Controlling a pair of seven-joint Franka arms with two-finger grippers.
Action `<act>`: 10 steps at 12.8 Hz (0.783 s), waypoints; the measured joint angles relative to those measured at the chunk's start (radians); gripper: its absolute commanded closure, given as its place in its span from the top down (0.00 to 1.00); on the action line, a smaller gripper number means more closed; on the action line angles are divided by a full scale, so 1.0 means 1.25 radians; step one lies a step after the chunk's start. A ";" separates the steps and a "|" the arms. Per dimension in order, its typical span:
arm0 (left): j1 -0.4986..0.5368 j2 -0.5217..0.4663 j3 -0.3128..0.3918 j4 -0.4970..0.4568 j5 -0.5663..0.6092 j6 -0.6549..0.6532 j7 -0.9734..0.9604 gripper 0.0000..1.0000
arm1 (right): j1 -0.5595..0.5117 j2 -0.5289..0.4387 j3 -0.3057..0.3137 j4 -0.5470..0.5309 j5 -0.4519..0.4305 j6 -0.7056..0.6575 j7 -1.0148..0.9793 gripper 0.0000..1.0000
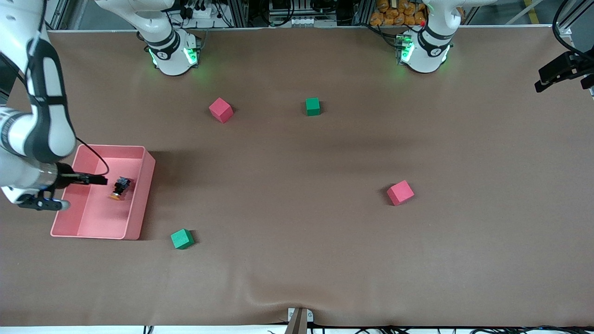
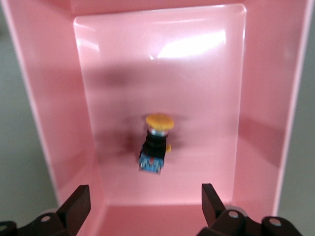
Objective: Place and upright button with both arms
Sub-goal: 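Reach the right gripper down into the pink tray toward the button, then grasp the yellow button with the right gripper and lift it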
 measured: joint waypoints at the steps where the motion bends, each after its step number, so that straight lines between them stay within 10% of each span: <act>1: 0.001 0.000 0.001 0.000 0.000 0.000 0.000 1.00 | 0.001 0.018 0.000 -0.004 0.000 0.029 -0.010 1.00; 7: 0.001 0.000 0.001 -0.002 0.000 -0.001 0.000 1.00 | 0.000 0.102 -0.001 -0.054 0.040 0.199 -0.054 1.00; 8: 0.001 0.000 0.001 -0.002 0.000 -0.001 0.000 1.00 | 0.001 0.111 0.000 -0.068 0.059 0.227 -0.064 0.88; 10: 0.001 0.000 0.001 -0.002 0.000 -0.001 0.000 1.00 | 0.000 0.140 -0.001 -0.080 0.078 0.267 -0.100 0.22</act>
